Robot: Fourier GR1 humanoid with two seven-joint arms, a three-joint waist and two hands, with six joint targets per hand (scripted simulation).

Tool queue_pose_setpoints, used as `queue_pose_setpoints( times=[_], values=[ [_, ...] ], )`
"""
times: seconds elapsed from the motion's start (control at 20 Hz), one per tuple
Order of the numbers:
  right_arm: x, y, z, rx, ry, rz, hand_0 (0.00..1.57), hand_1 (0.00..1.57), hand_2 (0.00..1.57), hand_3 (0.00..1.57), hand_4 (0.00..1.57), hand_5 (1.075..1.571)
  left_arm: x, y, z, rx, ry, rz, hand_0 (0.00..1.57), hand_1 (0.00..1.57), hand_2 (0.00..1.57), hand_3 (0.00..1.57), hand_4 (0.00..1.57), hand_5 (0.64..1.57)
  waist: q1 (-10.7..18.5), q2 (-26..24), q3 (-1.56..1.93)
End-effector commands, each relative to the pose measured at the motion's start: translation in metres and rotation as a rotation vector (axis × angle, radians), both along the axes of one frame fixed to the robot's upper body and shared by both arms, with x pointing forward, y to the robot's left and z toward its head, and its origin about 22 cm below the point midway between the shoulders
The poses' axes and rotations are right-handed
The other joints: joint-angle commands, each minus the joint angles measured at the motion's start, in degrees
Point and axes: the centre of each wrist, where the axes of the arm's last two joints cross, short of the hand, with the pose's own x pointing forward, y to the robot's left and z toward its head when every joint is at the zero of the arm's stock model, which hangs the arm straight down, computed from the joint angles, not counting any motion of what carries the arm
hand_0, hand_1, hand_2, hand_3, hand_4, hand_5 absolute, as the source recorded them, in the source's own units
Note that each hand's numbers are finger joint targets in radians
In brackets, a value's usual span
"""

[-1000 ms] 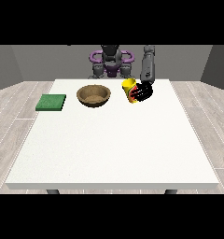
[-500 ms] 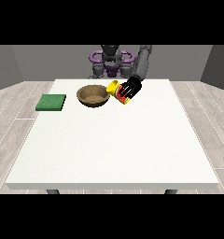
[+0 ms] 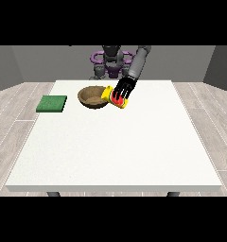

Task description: Pick the cup and pour the ball into the bowl, then pick the bowl and place it on the pad

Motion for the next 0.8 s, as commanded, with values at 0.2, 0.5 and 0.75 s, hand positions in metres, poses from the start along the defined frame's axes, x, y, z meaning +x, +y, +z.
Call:
queue_pose_setpoints(
  times=[0.2,0.5,0.75],
  values=[
    [0.014,0.016,-0.025,0.000,0.098,-0.006,0.00,0.00,0.00,0.00,0.37,1.565,-0.003,-0.055,-0.021,0.423,0.061,-0.029,1.34,1.34,1.50,1.53,0.93,1.509,0.83,-6.25,0.09],
    [0.022,-0.003,-0.044,0.013,0.157,-0.068,0.00,0.00,0.00,0.00,0.38,1.565,-0.007,-0.068,-0.028,0.783,0.062,-0.081,1.47,1.47,1.57,1.57,0.98,1.490,4.85,-9.11,0.06],
    [0.017,-0.003,-0.071,0.026,0.228,-0.082,0.00,0.00,0.00,0.00,0.38,1.566,-0.008,-0.110,-0.021,1.012,0.055,-0.066,1.50,1.50,1.57,1.57,1.06,1.498,4.35,-12.45,-0.02]
  ],
)
